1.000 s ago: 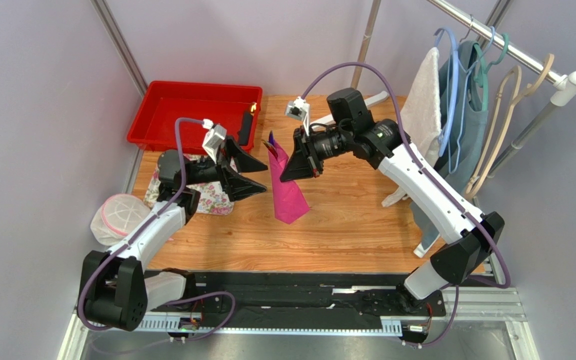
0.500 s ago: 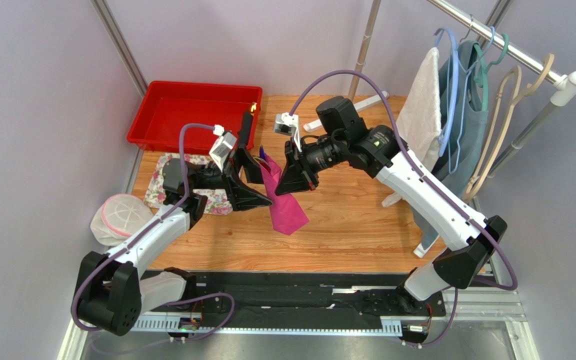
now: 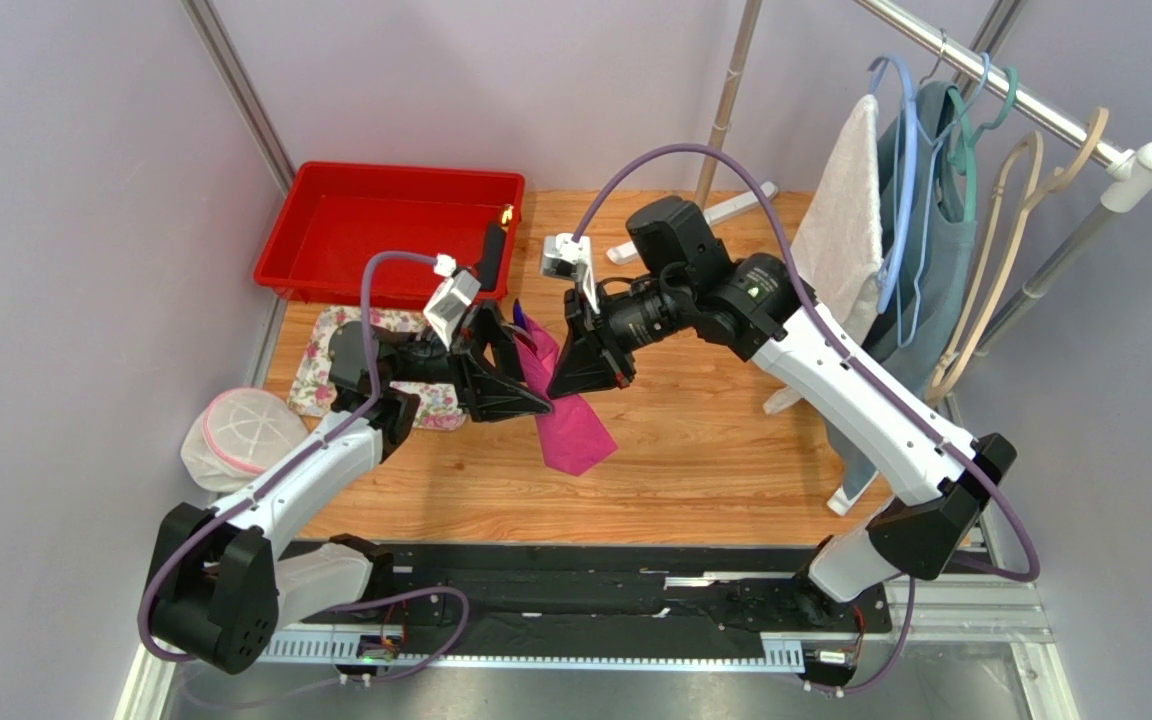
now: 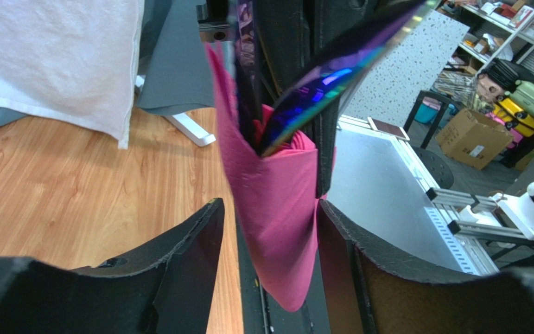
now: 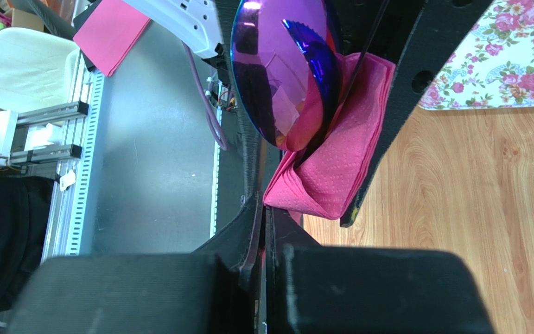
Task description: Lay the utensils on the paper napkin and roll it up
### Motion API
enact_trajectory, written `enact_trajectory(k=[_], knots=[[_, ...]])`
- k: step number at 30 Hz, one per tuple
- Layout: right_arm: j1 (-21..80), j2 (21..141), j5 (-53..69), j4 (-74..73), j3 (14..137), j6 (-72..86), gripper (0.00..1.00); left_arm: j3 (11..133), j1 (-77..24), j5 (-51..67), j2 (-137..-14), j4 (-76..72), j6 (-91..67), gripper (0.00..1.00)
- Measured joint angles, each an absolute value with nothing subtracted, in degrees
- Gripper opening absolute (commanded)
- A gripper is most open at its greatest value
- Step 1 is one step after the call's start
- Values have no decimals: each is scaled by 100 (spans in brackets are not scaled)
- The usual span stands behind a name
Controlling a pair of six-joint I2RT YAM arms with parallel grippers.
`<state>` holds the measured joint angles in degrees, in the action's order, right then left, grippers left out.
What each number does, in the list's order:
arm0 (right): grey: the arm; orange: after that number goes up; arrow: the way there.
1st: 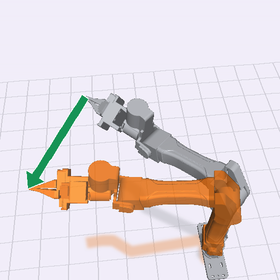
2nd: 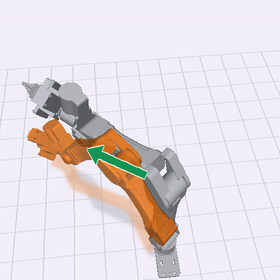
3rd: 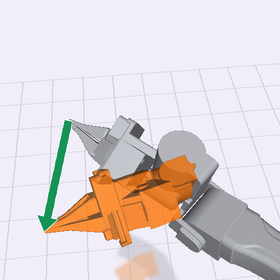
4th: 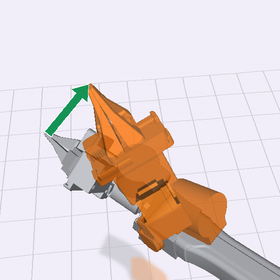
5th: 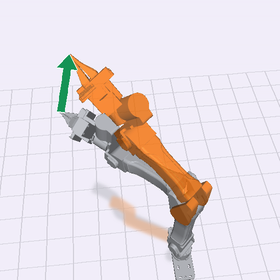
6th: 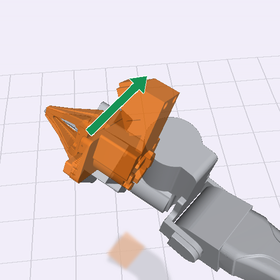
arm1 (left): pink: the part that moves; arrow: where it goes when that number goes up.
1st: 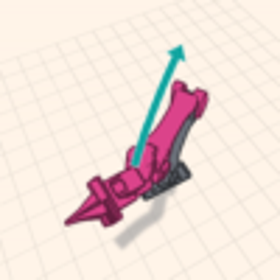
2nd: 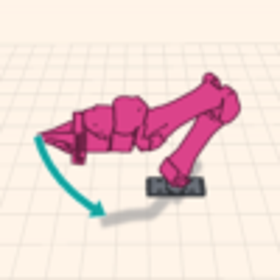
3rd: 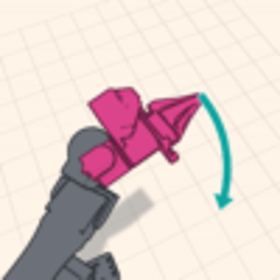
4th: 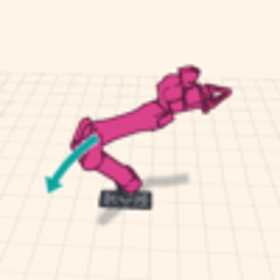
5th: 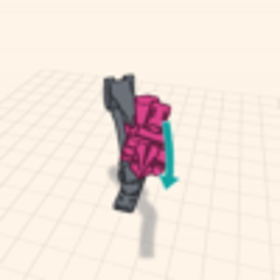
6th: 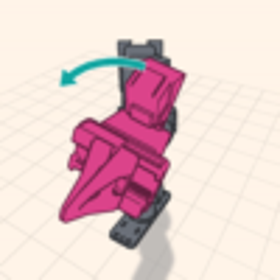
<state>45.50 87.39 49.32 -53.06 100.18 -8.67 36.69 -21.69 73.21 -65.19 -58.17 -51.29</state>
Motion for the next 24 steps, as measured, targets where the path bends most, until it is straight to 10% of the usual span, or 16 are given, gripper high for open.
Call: enact_trajectory(k=[14,17,21,24], knots=[[4602,8700,4578,-5304,10027,-930,0,3553,-2178,7284,-6453,-6136,-5511,0],[4554,8700,4525,-5286,10066,-860,13,3529,-2178,7126,-6431,-6152,-5640,0],[4418,8691,4418,-5242,10226,-670,64,3522,-2139,6954,-6355,-6025,-5723,0],[4285,8584,4274,-5218,10294,-589,71,3522,-1955,6886,-6324,-5898,-5791,0]])
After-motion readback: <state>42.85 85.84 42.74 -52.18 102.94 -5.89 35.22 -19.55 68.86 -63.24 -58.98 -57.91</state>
